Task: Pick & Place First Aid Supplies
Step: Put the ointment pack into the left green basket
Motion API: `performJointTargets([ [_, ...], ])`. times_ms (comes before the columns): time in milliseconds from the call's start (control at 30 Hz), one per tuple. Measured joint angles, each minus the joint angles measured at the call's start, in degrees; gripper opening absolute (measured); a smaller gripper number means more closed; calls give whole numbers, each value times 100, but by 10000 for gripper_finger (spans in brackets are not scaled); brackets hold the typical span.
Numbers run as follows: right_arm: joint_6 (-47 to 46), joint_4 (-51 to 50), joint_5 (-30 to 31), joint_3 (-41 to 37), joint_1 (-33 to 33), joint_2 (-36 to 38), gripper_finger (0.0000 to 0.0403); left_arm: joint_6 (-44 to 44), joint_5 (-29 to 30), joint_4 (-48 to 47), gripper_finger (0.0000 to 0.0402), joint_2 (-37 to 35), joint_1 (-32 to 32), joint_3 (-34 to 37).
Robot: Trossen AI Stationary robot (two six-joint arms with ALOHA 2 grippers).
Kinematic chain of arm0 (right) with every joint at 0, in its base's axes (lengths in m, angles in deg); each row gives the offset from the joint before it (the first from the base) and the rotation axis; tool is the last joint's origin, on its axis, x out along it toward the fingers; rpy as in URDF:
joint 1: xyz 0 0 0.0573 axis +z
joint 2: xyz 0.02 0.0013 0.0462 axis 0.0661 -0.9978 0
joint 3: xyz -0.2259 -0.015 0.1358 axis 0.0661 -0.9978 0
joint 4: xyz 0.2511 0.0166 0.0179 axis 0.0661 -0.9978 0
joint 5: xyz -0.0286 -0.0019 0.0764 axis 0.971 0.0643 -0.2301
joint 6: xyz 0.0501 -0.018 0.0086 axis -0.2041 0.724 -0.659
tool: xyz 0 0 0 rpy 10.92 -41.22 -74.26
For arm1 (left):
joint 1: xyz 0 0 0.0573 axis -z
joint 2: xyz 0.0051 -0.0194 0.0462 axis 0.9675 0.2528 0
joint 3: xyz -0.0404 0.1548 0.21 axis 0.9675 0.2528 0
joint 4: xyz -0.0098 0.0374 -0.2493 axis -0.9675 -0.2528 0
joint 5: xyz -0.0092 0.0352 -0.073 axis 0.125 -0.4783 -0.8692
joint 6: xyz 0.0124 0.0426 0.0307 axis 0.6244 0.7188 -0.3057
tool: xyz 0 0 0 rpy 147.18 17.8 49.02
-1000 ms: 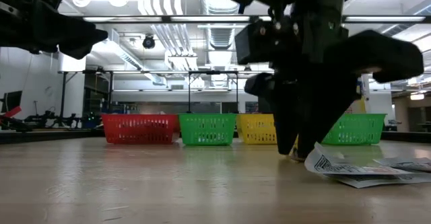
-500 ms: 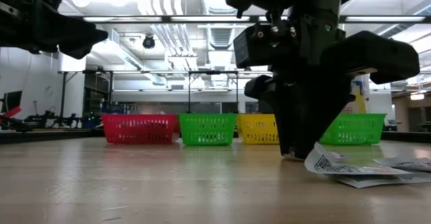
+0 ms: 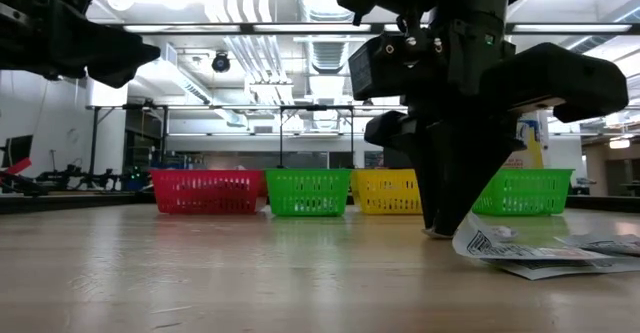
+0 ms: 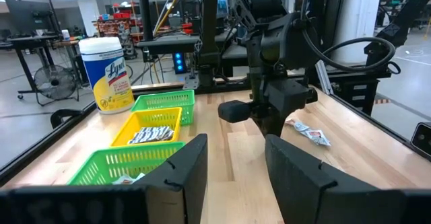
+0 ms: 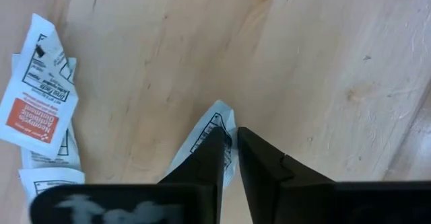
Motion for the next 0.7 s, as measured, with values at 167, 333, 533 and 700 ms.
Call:
performJointTargets([
  [167,0,-16,-1,-1,3,13,25,2,3,0,151,0,-1,0],
  [333,0,-16,1,-1,1,17,10,2,22,0,151,0,-2,0],
  [533,-126,-20,17,-1,1,34,9,2,24,0,151,0,-2,0],
  [700,-292,-20,158,-1,1,234,8,2,26,2,151,0,0,0],
])
